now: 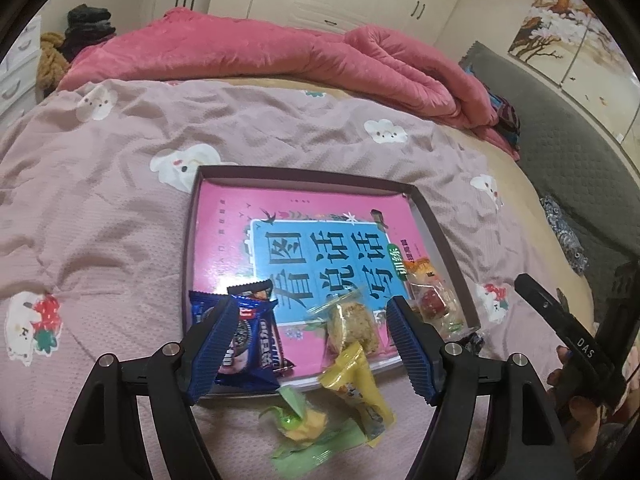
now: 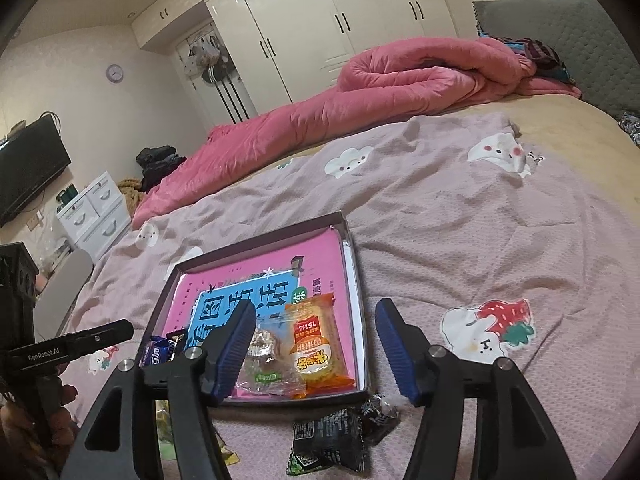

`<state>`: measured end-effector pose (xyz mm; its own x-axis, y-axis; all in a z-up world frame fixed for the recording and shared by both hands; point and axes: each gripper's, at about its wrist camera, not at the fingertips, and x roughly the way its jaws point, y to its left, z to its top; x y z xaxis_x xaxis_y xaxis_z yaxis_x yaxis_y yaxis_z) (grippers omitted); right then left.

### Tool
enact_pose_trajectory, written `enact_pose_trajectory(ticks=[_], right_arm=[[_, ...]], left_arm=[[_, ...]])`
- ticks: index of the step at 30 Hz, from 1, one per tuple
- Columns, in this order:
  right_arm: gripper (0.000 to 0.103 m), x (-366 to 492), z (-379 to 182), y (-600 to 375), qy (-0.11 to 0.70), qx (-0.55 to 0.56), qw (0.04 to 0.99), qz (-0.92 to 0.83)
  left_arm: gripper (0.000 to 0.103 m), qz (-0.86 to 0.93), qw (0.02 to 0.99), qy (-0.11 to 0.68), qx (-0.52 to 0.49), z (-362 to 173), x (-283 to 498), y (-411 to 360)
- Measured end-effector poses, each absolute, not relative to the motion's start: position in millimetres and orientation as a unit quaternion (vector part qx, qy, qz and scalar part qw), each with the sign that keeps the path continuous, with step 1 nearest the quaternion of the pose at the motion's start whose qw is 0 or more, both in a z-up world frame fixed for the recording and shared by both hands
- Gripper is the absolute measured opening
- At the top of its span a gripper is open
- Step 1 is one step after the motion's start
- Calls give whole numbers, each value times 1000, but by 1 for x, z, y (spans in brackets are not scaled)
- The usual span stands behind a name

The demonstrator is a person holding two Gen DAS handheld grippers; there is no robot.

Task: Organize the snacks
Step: 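Withdraw both tools from the tray toward the remaining snacks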

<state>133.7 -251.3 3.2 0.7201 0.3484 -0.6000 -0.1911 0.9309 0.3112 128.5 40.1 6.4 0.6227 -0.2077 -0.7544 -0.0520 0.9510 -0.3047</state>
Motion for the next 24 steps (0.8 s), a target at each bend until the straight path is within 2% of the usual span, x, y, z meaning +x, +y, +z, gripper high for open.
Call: enact_pose_trajectory(ticks=[24], right_arm=[[65, 111, 13, -241, 339, 100, 921, 161]], left_arm=[[79, -21, 896, 424, -130, 14, 100, 48]])
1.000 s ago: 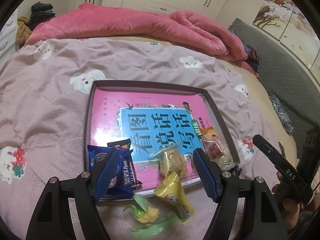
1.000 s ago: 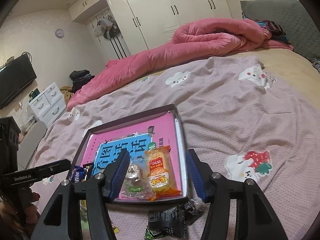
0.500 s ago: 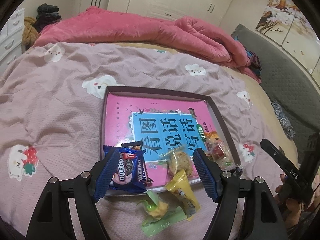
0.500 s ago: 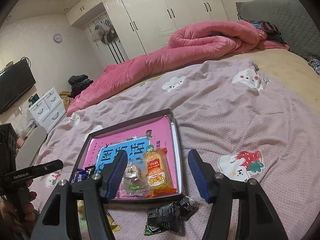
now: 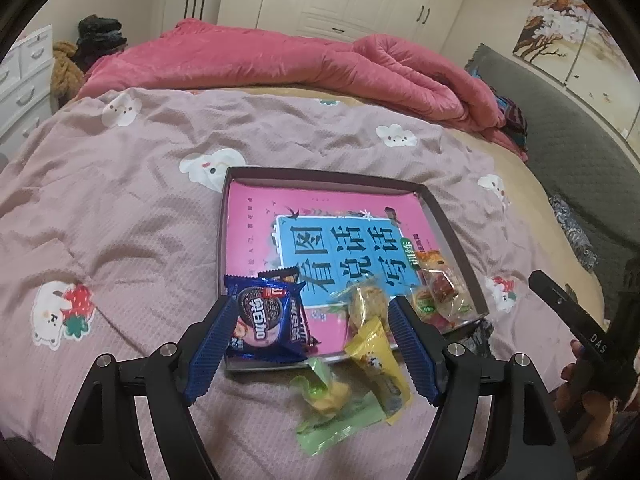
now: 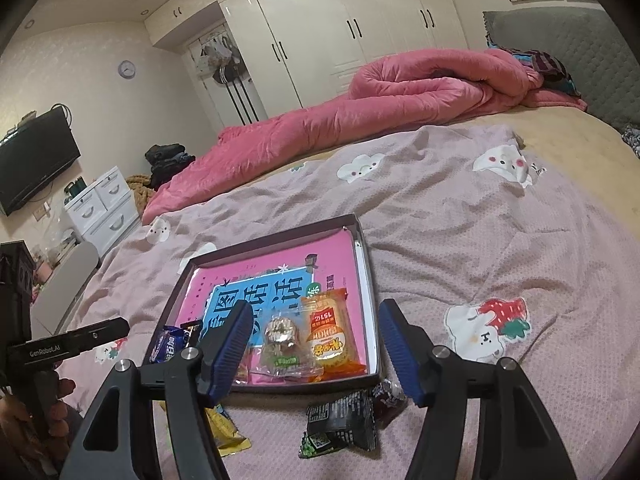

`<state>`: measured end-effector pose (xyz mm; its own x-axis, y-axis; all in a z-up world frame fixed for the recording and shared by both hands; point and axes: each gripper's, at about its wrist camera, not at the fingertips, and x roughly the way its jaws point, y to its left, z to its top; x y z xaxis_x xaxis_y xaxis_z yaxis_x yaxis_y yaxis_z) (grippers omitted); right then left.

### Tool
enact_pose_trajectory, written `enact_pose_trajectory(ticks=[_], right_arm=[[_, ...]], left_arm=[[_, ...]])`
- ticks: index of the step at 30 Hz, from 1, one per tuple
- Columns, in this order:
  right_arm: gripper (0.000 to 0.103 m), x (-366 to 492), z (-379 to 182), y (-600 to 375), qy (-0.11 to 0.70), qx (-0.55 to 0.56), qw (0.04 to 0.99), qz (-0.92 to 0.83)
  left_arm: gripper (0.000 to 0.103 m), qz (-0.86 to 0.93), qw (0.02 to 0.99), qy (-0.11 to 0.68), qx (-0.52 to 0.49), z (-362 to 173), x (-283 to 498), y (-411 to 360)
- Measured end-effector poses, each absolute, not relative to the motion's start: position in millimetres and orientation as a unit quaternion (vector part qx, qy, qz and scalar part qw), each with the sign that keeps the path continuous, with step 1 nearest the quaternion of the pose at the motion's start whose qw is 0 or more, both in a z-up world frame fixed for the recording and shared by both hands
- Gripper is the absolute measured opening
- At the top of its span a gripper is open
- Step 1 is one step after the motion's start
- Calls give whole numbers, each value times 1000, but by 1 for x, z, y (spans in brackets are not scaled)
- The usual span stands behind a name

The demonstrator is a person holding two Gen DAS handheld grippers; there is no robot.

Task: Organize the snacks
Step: 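Withdraw both tools from the tray toward the remaining snacks, then move the left tool to the green-wrapped pastry while the right tool reaches the black snack pack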

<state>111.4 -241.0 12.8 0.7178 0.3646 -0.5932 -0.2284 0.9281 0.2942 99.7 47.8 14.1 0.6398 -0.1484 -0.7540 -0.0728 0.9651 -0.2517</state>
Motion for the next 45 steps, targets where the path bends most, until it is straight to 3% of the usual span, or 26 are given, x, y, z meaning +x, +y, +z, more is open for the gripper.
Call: enact_pose_trajectory(ticks=[27, 45], right_arm=[[65, 83, -2, -222, 383, 76, 906, 162], [65, 87, -39, -237, 463, 88, 876, 97]], left_arm=[[79, -19, 892, 442, -88, 4, 68, 34], [79, -9, 867, 489, -92, -35, 64, 29]])
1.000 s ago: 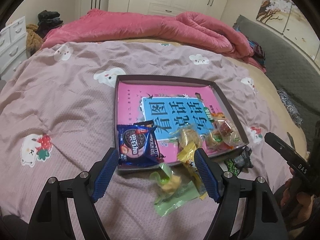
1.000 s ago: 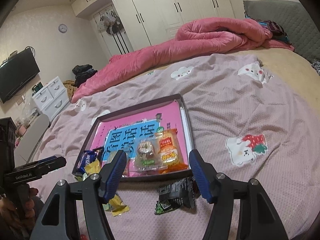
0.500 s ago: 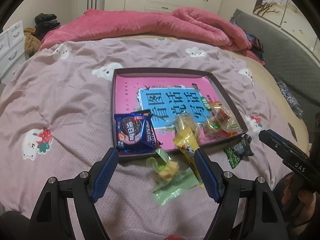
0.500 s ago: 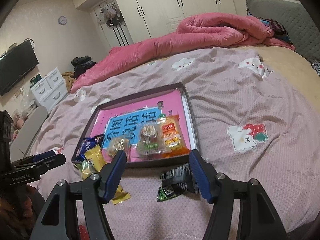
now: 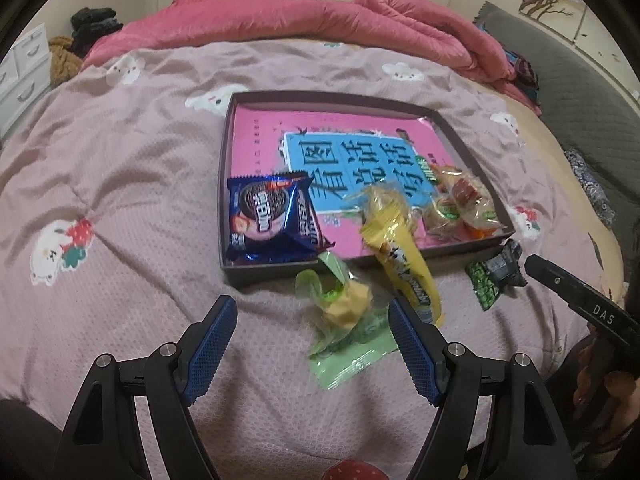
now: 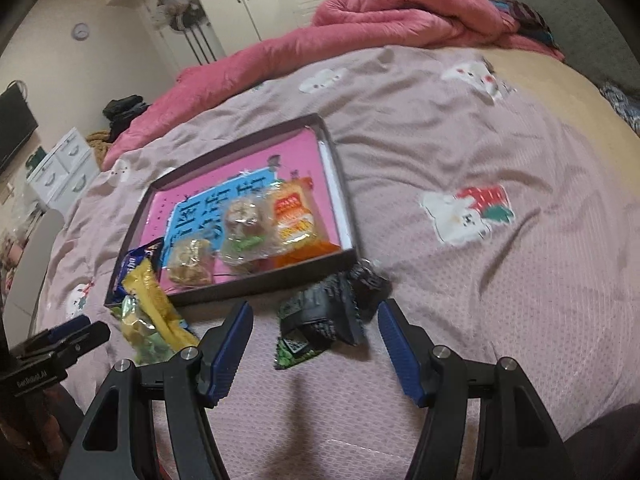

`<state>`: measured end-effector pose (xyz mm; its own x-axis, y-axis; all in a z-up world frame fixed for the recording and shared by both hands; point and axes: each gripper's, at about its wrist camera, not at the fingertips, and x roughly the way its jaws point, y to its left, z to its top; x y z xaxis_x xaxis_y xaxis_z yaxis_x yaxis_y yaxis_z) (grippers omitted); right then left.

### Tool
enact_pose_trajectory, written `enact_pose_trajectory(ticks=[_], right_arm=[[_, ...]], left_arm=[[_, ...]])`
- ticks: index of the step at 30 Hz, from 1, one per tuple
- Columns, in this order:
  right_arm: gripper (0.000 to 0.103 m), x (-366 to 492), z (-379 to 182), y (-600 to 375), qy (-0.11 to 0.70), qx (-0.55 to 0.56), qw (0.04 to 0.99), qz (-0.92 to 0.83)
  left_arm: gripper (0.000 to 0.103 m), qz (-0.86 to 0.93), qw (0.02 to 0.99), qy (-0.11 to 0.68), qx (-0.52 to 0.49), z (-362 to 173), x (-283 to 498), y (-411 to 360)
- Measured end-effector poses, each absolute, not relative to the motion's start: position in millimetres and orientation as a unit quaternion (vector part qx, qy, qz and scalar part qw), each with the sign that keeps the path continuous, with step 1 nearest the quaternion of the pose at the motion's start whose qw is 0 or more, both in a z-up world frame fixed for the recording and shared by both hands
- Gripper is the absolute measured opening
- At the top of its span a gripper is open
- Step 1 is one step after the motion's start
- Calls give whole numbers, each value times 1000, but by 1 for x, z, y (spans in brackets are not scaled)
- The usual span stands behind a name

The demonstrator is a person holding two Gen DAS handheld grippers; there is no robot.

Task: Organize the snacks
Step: 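Move the left tool to the green-wrapped pastry while the right tool reaches the black snack pack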

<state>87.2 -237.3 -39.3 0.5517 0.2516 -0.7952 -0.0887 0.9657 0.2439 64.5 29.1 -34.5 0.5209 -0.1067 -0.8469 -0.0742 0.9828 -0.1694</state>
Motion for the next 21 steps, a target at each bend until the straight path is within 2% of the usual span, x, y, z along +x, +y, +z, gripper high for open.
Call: enact_pose_trajectory(ticks=[10, 12, 21], right_arm=[[65, 97, -66, -241, 510, 126, 843, 113], [58, 97, -68, -239, 510, 131, 841, 123], [55, 96, -60, -228, 494, 123, 848, 146]], left_arm=[[79, -10, 856, 507, -102, -48, 68, 29], [79, -11, 855, 508, -103, -49, 68, 29], [79, -14, 850, 516, -108, -55, 71, 30]])
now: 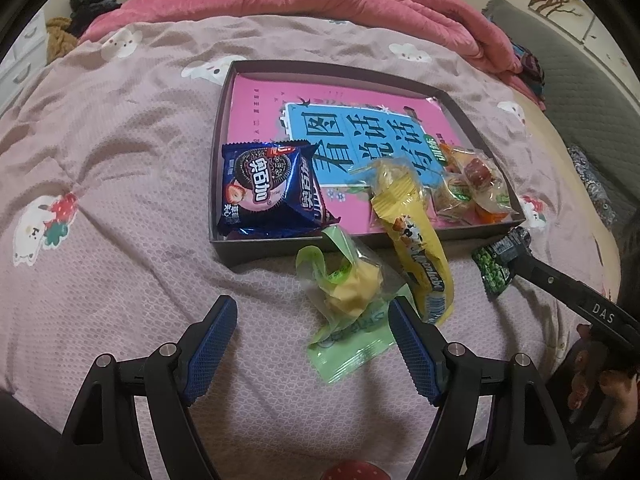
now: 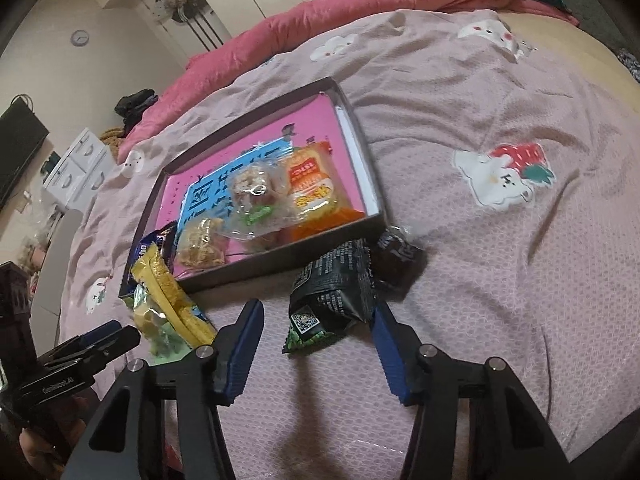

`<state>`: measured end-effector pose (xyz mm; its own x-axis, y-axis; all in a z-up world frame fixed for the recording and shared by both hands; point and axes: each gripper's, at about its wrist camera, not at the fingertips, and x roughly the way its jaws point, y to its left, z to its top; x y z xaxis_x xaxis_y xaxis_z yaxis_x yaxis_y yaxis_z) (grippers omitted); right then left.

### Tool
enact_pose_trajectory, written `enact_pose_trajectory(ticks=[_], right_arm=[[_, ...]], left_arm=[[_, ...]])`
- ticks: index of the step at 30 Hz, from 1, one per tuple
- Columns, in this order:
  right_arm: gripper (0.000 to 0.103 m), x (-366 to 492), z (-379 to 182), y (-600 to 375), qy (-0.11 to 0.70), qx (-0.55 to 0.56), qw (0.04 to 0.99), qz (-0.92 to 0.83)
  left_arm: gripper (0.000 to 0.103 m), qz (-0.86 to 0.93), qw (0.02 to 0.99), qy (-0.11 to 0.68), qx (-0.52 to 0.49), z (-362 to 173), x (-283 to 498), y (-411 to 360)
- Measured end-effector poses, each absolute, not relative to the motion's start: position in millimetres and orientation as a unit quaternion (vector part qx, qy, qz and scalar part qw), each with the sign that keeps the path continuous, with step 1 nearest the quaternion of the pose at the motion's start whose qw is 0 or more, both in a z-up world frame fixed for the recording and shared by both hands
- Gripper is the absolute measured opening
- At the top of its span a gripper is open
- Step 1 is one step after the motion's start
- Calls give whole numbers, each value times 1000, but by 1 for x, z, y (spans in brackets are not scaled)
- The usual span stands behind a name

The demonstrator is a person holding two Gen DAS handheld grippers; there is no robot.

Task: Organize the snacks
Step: 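Move the left tool to the green-wrapped pastry while the right tool reaches the black snack pack, then grasp the green-wrapped pastry with the left tool while the right tool grasps the black pack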

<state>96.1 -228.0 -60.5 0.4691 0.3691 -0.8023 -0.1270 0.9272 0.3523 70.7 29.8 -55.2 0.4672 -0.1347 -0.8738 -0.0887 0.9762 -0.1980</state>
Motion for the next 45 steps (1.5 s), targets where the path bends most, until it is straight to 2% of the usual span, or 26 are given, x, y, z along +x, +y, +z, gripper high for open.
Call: enact_pose_trajectory(ticks=[8, 25, 30, 31, 32, 34, 35, 36, 45], right_arm=[[52, 109, -71, -217, 498, 112, 846, 150], [45, 132, -94, -220, 512, 181, 820, 181], [39, 127, -91, -207, 513, 171, 813, 215], [39, 124, -89, -200, 513, 158, 814, 223], [38, 122, -88, -196, 513, 146, 815, 229], [37, 119, -85, -190, 511, 132, 815, 238], [37, 116, -83, -187, 508, 125, 817, 243], [37, 115, -82, -185, 505, 122, 818, 245], [37, 103, -56, -188, 461, 104, 843, 258]], left_arm=[[79, -15, 847, 519, -115, -60, 72, 31], [79, -39, 833, 525, -171, -81, 86, 30], [79, -45, 831, 521, -191, -85, 90, 29], [78, -45, 830, 521, -193, -86, 91, 29], [72, -46, 831, 520, -193, -87, 91, 29], [56, -46, 832, 520, -188, -87, 93, 27], [43, -44, 832, 522, -185, -88, 94, 27], [38, -42, 830, 524, -185, -90, 95, 28], [34, -55, 824, 521, -213, -87, 91, 36]])
